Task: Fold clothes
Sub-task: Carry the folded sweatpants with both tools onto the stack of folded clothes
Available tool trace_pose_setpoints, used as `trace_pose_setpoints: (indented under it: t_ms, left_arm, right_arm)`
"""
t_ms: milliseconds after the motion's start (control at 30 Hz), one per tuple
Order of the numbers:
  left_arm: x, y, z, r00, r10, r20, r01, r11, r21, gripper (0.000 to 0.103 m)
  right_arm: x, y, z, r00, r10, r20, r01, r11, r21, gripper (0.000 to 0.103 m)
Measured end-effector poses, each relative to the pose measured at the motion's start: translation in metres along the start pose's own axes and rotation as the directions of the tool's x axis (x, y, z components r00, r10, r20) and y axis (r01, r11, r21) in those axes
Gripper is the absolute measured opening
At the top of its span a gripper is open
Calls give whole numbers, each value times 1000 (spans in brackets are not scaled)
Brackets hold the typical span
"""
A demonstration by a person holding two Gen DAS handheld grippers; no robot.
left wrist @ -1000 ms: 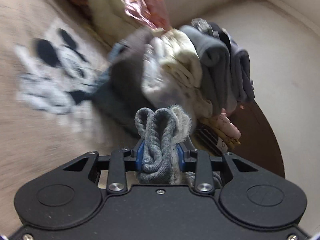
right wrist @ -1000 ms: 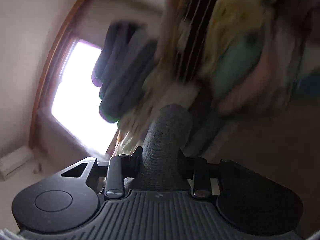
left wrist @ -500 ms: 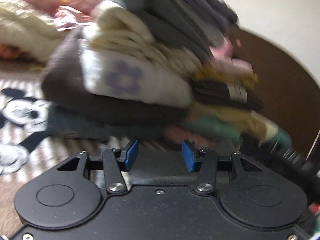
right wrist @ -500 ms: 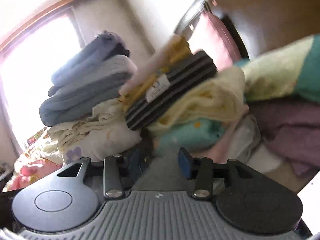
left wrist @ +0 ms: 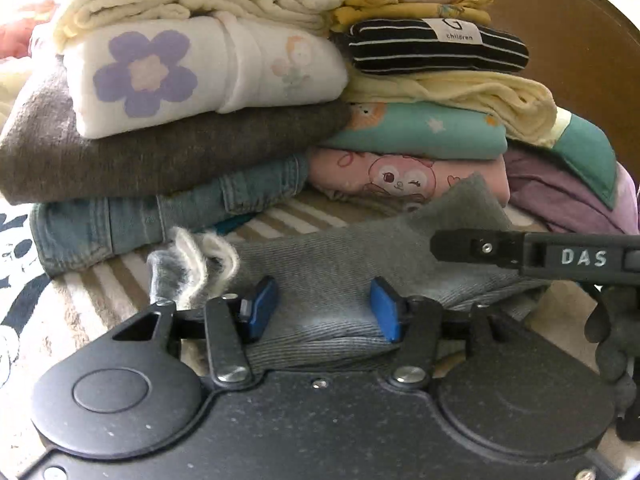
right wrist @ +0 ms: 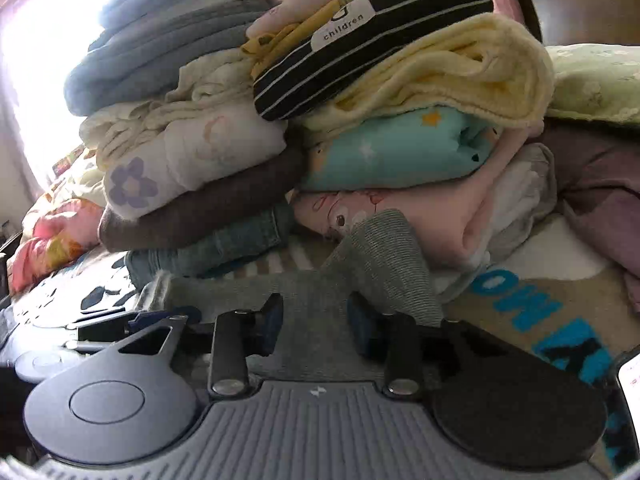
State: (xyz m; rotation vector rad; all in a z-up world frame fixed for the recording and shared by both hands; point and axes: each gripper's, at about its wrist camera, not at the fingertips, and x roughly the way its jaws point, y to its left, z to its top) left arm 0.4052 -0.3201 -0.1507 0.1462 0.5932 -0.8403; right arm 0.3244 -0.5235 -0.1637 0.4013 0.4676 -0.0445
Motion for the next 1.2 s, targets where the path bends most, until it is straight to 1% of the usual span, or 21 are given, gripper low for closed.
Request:
trace_pose_setpoints:
  t_ms: [33,133,200,233,267,333,467,533,600,633,667,700,767,833,867,900,967,1033,1067,1133,1200]
  left_arm:
    - [-4,1,-1,1000,8,-2,-8,1000,-1,53]
    - [-31,9,-6,999,34,40,-31,998,-62,57]
    - [-55,19,-16,995,56,86,-42,987,-154,59]
    - [-63,27,-20,993,66,100,-41,973,-228,60]
    - [-70,35,-25,991,72,110,-34,950,-310,64]
    - [-69,54,-36,993,63,96,-9,875,-484,69]
    - [-52,84,-52,997,24,69,33,694,-720,71]
    - [-46,90,-47,995,15,99,65,660,-749,56]
    - [-42,96,-31,996,27,87,45,685,-727,51]
    - [-41,99,-23,997,30,71,28,715,-699,51]
    - [-39,101,-19,999,31,35,0,741,-672,51]
    - [-40,100,-19,999,38,12,-21,756,-654,54]
    - [-46,94,-18,997,71,-8,-61,794,-605,60]
    - [-66,77,-13,986,146,80,-84,851,-518,60]
    - [-71,69,-10,981,139,132,-59,874,-483,60]
    - [-73,61,-7,976,123,179,-31,894,-448,60]
    - [-64,44,0,974,65,218,19,932,-363,60]
    - [-49,27,8,978,46,202,6,968,-251,61]
    - [-39,22,9,984,50,172,-14,979,-202,61]
    - [-13,21,7,996,70,52,-63,989,-132,62]
    - [2,19,3,995,100,25,-99,994,-54,65]
  right_arm:
    - [-6,0,1,1000,4,19,-4,1000,-5,37]
    - [-32,2,3,992,4,122,-1,999,-33,55]
    - [-46,-2,1,986,-31,166,35,999,-21,75]
    - [-49,-4,-1,984,-65,164,67,998,-10,76]
    - [-48,-8,-3,985,-100,144,98,995,18,76]
    - [-44,-21,-8,987,-122,102,111,988,108,76]
    - [-33,-48,-22,999,0,33,-12,936,353,64]
    - [-35,-63,-32,992,110,62,-126,857,500,64]
    - [-38,-77,-43,969,215,123,-244,737,631,61]
    - [-40,-80,-45,965,230,129,-257,715,651,57]
    - [-43,-80,-44,972,208,105,-227,741,632,46]
    - [-46,-79,-43,979,186,81,-196,767,611,43]
    - [-58,-64,-32,993,86,85,-116,866,486,53]
    - [-73,-45,-19,992,-29,124,-12,947,320,58]
    - [-77,-34,-14,987,-51,150,15,973,231,58]
    - [-77,-20,-10,985,-24,171,-1,990,143,58]
    - [-67,8,-5,980,52,190,-47,998,-31,58]
    - [-52,24,3,982,62,180,-39,991,-129,56]
    - [-46,26,5,985,55,165,-32,990,-138,56]
    - [-37,20,4,992,38,119,-25,994,-108,67]
    - [-28,15,2,997,22,72,-16,997,-78,70]
